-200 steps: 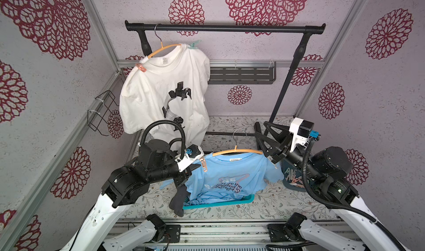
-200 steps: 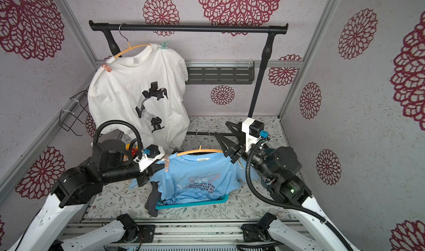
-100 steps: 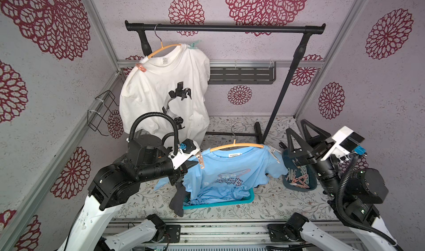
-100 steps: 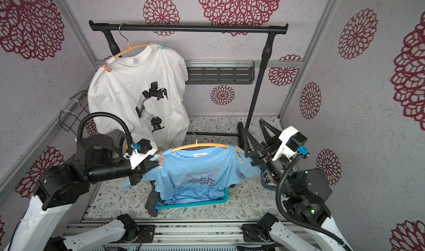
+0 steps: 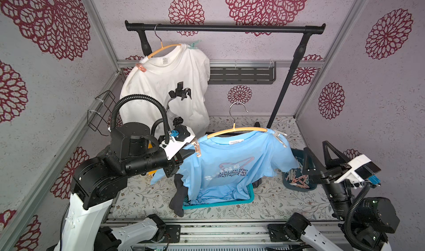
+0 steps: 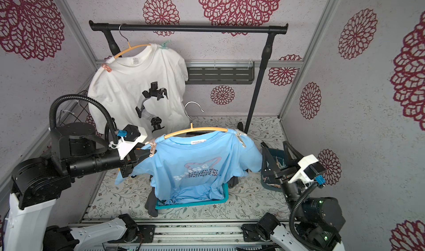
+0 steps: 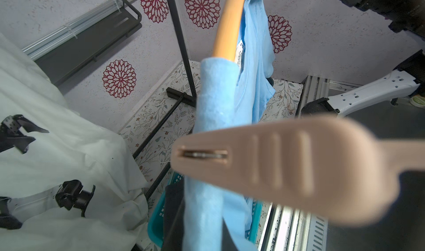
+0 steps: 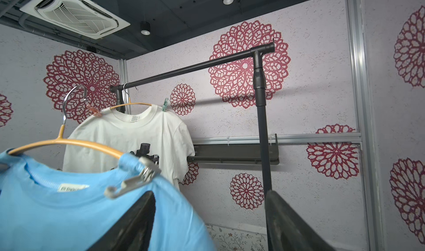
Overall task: Use clothespins to secure the t-shirt on both sides of the hanger
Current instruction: Hang the hanger on the clothesline.
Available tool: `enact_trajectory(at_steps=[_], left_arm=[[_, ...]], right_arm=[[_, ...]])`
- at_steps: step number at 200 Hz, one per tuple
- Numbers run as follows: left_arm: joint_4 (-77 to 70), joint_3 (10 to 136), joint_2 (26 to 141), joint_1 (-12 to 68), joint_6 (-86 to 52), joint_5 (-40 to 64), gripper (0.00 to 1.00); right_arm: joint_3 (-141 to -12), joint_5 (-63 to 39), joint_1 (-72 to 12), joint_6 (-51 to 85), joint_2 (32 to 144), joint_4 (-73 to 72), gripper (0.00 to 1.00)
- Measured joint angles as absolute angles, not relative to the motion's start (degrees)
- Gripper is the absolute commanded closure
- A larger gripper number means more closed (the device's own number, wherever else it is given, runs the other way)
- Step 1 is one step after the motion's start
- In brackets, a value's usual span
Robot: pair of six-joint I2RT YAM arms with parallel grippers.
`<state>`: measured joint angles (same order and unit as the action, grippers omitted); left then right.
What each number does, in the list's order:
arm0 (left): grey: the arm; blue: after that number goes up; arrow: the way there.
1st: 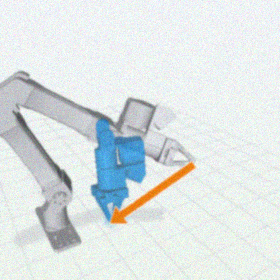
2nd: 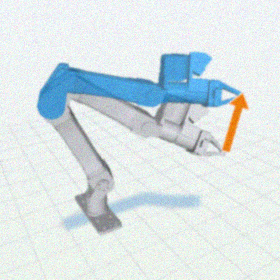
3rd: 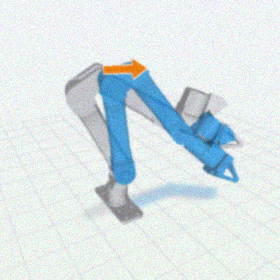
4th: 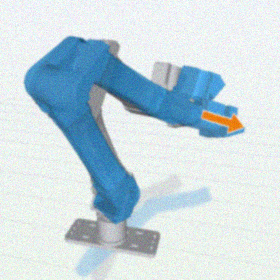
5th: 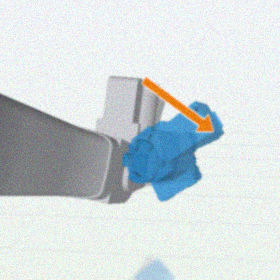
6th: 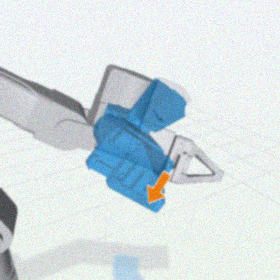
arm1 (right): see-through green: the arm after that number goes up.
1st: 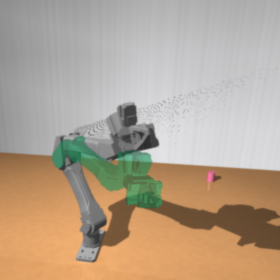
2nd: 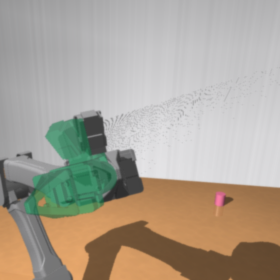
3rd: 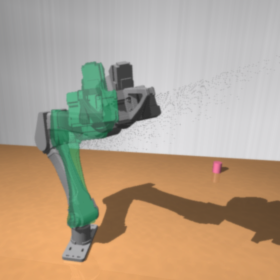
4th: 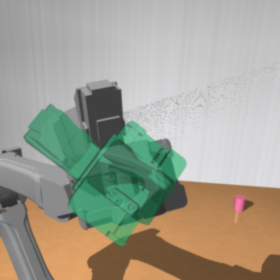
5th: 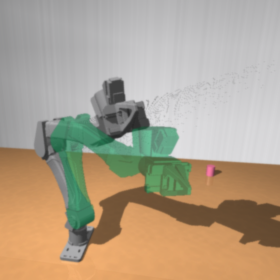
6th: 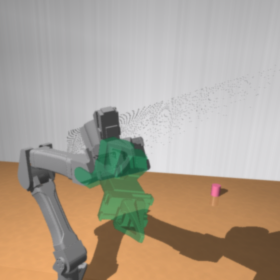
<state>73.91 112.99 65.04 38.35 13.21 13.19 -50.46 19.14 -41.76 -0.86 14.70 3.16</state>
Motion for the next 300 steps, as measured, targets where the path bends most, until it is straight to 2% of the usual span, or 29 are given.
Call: enact_trajectory(at_steps=[19,46,79,114,179,210,245,254,264,284,300], left_arm=[[75.4,117.3,66.9,38.3,12.8,11.2,1.00],[76.8,123.0,69.3,38.3,12.0,8.7,1.00],[78.0,129.2,72.4,38.3,9.3,4.8,1.00],[77.3,131.9,74.0,38.3,5.6,3.4,1.00],[76.4,132.3,72.3,38.3,1.9,3.9,1.00],[75.8,132.2,72.0,38.3,1.0,2.9,1.00],[75.5,130.4,71.9,38.3,-0.6,1.5,1.00],[75.3,129.8,71.9,38.3,-1.1,1.2,1.00],[75.2,129.2,72.0,38.3,-1.6,0.9,1.00],[75.2,128.7,72.0,38.3,-2.2,0.1,1.00],[75.2,128.6,72.0,38.3,-2.5,-1.0,1.00]], right_arm=[[-48.4,17.7,-41.8,-0.4,11.1,5.3,0.11],[-43.6,13.2,-41.8,0.9,8.4,7.4,0.08],[-36.9,5.8,-41.8,1.6,10.7,7.8,0.05],[-31.1,-1.6,-41.8,2.2,20.5,4.1,0.01],[-25.6,-10.9,-43.0,6.0,40.4,-12.2,0.01],[-26.5,-11.5,-49.9,6.7,47.3,-17.1,0.01],[-26.9,-5.5,-59.3,7.1,51.5,-23.9,0.02],[-27.2,-2.9,-60.9,7.2,53.0,-25.4,0.05],[-27.8,0.2,-62.5,7.6,54.9,-26.6,0.17],[-29.4,5.4,-63.9,8.7,58.2,-28.4,0.55],[-31.0,7.9,-64.1,9.4,59.4,-28.8,0.78]])
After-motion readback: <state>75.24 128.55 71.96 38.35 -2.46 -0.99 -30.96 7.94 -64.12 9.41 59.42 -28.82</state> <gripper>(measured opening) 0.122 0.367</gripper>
